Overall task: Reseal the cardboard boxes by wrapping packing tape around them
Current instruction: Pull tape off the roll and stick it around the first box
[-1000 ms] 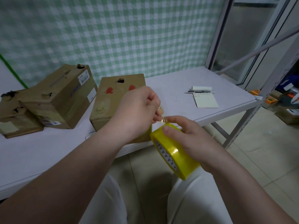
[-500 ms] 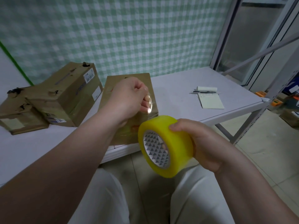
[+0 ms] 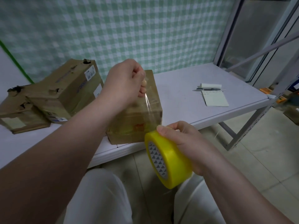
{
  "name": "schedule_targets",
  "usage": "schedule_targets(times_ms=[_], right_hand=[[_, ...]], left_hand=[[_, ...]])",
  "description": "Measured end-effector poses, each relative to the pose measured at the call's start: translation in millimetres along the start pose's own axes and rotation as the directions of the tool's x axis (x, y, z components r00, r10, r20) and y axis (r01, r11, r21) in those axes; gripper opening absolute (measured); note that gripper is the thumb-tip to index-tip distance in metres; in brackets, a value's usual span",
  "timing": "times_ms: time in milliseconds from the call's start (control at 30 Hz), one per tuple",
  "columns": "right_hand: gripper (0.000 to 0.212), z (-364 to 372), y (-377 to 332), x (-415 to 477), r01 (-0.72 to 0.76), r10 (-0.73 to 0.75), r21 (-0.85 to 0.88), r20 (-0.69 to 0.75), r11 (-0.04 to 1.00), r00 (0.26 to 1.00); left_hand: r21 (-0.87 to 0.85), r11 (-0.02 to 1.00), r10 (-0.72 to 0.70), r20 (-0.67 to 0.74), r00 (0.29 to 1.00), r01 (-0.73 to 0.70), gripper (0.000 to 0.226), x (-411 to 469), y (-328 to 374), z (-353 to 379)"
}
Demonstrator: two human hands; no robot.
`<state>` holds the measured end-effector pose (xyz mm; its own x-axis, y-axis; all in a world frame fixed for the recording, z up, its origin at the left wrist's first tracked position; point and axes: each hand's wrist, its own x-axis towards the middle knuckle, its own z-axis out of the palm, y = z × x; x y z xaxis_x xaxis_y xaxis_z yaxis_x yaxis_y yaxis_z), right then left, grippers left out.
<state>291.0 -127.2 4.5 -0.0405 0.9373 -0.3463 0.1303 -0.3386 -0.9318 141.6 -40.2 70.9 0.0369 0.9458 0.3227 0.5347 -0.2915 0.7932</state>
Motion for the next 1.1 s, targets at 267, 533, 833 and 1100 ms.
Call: schedule_targets(times_ms=[267,533,833,1100], right_hand=[[0.033,9,-1,-6,0.080,-0.070,0.134,-0.073,0.988,0.995],[0.029,22,5,-3,0.104,-0.076,0.278,-0.110,0.955,0.991],[0.042,29,13,8,0.124,-0.091,0.290,-0.124,0.949,0.988],[0.039,29,19,13,0.115,-0.084,0.270,-0.124,0.956,0.989]], left_hand=[[0.203,0.979,-0.009,0.118,0.993,-0.016,0.020,30,-12,9],[0.376,0.920,0.013,0.265,0.964,-0.116,0.016,50,-20,18],[0.367,0.920,0.015,0.319,0.948,-0.138,0.015,58,-39,29],[0.396,0.898,0.052,0.334,0.941,-0.191,0.013,61,-54,38]])
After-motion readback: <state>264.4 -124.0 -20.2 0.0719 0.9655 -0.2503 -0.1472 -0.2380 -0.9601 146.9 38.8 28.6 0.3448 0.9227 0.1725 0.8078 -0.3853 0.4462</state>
